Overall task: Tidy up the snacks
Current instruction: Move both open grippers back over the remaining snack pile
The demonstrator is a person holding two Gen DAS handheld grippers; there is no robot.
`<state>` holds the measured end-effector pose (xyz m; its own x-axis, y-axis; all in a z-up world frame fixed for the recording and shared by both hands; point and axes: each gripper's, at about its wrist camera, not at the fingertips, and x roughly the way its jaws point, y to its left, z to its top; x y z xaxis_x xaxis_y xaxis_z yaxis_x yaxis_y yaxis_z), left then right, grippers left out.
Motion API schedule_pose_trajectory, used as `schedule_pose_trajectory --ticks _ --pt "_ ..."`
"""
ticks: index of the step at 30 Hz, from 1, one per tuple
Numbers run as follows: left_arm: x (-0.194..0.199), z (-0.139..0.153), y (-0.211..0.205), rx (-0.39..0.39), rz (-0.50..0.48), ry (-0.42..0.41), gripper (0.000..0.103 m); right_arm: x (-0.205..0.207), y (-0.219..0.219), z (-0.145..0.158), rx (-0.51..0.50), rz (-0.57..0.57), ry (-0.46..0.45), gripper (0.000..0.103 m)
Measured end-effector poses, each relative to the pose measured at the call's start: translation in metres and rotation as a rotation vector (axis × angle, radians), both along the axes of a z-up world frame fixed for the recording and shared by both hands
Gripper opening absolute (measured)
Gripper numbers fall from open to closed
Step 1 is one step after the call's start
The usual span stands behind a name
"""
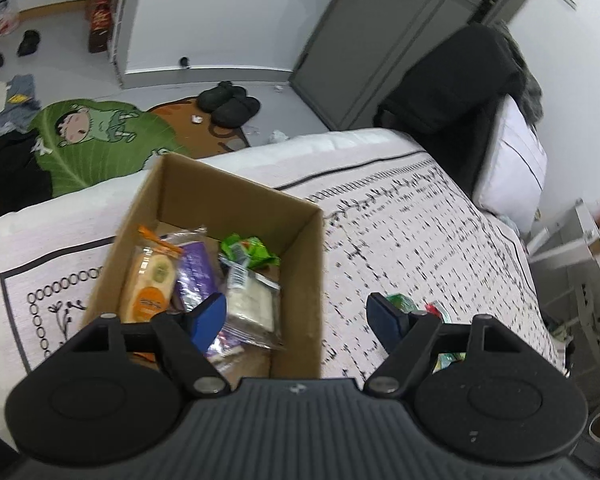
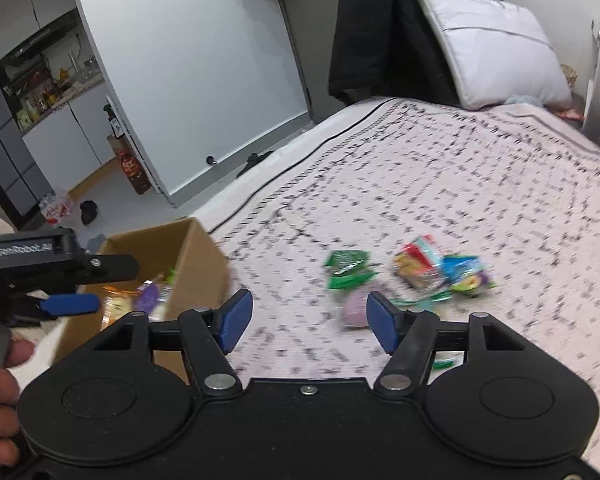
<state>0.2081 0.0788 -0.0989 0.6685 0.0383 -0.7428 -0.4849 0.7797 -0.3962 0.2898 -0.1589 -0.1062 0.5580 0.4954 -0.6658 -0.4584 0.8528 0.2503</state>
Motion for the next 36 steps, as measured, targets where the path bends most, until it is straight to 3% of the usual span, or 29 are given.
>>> schedule_pose_trajectory --ticks 10,18,19,22,28,30,36 --pt "0.014 0.001 -0.051 0.063 -0.133 -0.010 0.076 0.019 -0.049 -0.013 0.066 -0.077 0.018 0.066" --pt "0.022 0.005 -0.085 0.103 -0.187 -0.036 0.078 0.026 -0.064 -0.019 0.093 -0.081 0.012 0.079" --pt "0.024 0.005 -0.089 0.109 -0.192 -0.037 0.085 0.026 -0.065 -0.020 0.093 -0.086 0.013 0.080" --pt "0.026 0.005 -0.101 0.135 -0.183 -0.042 0.091 0.030 -0.073 -0.024 0.110 -0.110 0.027 0.085" --pt "0.033 -0.002 -0.111 0.139 -0.150 -0.013 0.091 0.035 -0.086 -0.028 0.137 -0.146 0.053 0.090" --pt "0.034 -0.002 -0.113 0.135 -0.145 -0.012 0.091 0.036 -0.089 -0.029 0.147 -0.153 0.060 0.097" --pt "0.045 -0.005 -0.125 0.121 -0.155 0.005 0.091 0.040 -0.099 -0.033 0.186 -0.181 0.086 0.098"
